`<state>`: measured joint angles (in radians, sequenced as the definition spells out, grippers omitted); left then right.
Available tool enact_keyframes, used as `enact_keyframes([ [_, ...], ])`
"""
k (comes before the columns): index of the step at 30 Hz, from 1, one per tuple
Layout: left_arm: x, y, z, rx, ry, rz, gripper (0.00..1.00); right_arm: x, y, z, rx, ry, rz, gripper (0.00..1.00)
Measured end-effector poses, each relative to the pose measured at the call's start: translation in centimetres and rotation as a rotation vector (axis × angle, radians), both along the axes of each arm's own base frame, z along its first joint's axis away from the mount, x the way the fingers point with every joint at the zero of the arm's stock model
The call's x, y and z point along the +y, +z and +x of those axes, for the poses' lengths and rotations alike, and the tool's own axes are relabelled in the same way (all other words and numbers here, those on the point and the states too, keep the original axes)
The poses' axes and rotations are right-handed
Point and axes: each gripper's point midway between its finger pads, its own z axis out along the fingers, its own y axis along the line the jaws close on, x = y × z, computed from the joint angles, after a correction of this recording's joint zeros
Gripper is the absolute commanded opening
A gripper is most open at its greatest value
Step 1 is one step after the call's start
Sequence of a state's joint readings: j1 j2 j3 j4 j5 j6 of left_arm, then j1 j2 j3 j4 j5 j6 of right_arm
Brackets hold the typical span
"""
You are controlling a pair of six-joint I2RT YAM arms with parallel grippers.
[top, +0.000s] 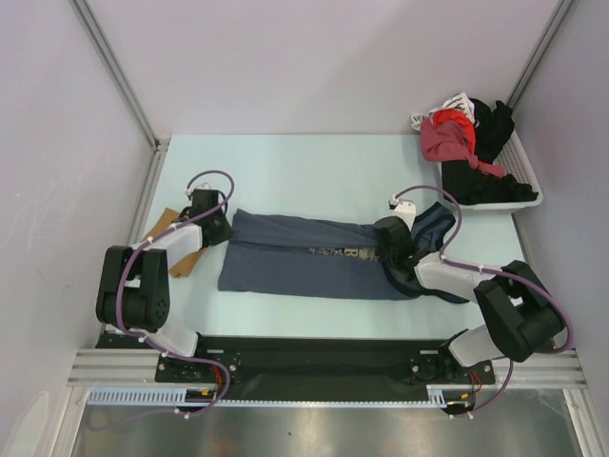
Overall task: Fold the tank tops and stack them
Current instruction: Fold the tank top
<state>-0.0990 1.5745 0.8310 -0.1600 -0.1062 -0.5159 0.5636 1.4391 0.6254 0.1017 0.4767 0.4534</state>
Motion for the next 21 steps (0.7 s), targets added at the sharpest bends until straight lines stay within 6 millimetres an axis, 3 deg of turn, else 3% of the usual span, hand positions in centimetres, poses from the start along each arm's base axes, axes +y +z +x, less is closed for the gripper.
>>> enact_keyframes([
  [9,0.1,-0.8,-1.5,0.009,0.018,-0.004,0.01,-0.3,-0.7,-0.7,0.014,-0.04,-0.02,0.07],
  [21,0.7,1.6,-1.7,-0.049,0.043,0.016,0.0,0.0,-0.7,-1.3,0.015,-0.032,-0.044,0.08],
])
